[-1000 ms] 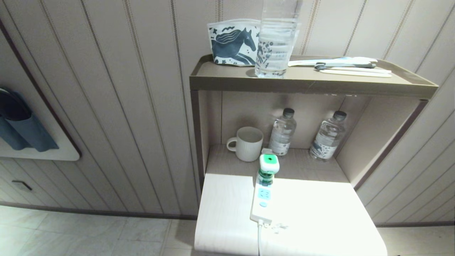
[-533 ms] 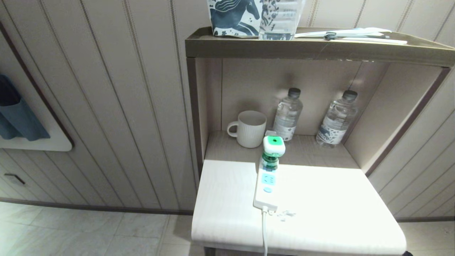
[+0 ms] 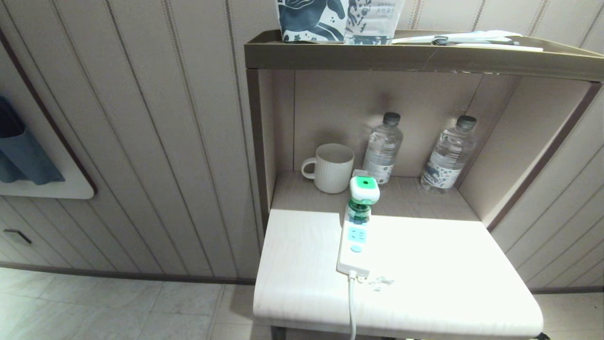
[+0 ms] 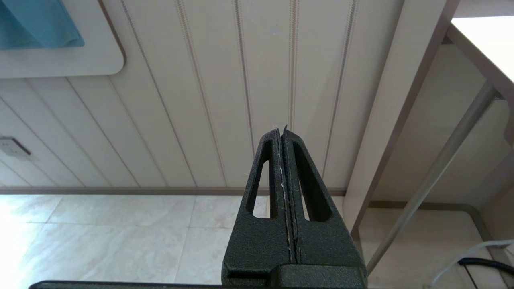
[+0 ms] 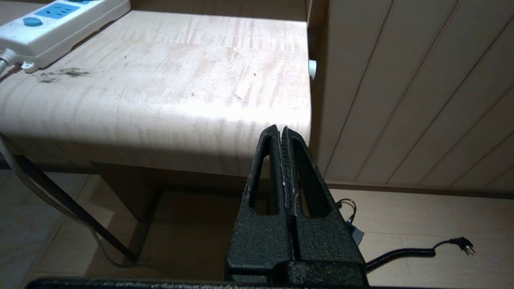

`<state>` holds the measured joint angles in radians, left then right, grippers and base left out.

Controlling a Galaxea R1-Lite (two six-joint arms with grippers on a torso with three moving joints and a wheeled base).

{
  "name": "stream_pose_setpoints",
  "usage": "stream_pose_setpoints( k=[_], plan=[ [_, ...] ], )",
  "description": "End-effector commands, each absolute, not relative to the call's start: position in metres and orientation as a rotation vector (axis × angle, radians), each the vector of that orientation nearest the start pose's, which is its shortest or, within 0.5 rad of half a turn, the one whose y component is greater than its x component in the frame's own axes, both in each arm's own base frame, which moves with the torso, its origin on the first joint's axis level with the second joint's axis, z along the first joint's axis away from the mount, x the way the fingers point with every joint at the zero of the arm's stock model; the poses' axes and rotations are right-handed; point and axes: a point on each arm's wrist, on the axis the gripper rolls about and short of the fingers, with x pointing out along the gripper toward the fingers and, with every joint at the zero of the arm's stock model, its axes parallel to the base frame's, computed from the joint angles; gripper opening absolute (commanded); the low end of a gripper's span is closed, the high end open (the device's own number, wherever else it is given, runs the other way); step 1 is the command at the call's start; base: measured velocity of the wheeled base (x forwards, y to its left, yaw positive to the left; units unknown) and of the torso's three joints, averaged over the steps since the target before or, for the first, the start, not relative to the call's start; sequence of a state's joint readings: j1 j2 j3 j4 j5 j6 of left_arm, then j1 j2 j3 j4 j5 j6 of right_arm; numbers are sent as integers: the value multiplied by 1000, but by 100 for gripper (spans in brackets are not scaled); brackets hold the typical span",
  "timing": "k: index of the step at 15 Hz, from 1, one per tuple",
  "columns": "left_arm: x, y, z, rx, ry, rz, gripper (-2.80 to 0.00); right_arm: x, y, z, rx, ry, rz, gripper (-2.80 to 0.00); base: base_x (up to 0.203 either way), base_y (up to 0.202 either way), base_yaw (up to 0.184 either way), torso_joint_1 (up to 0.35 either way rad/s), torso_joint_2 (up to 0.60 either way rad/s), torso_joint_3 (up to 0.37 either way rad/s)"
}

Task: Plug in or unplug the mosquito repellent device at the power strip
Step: Pick up the mosquito repellent liquid

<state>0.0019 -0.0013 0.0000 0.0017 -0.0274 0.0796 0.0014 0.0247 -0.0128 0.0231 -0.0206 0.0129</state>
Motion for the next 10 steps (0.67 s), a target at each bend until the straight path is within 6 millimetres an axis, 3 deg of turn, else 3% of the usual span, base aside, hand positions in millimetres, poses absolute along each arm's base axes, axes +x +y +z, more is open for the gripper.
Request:
stream_pose_setpoints(
  k=[1,4,6,8,10],
  plan=[
    [-23,-1,75,80,1,-25,-280,-21,-1,91,12,38,-20,-280,0,0,0,0,0,0],
    [-23,-1,75,80,1,-25,-280,-27,-1,168,17,-40,-30,-280,0,0,0,0,0,0],
    [-23,-1,75,80,1,-26,-280,-15,0,208,8,-16,-13,-280,0,0,0,0,0,0],
    [-23,-1,75,80,0,-26,-280,9,1,233,-1,52,48,-280,0,0,0,0,0,0],
    [-23,-1,75,80,1,-25,-280,45,2,256,1,149,93,-280,0,0,0,0,0,0]
  ],
)
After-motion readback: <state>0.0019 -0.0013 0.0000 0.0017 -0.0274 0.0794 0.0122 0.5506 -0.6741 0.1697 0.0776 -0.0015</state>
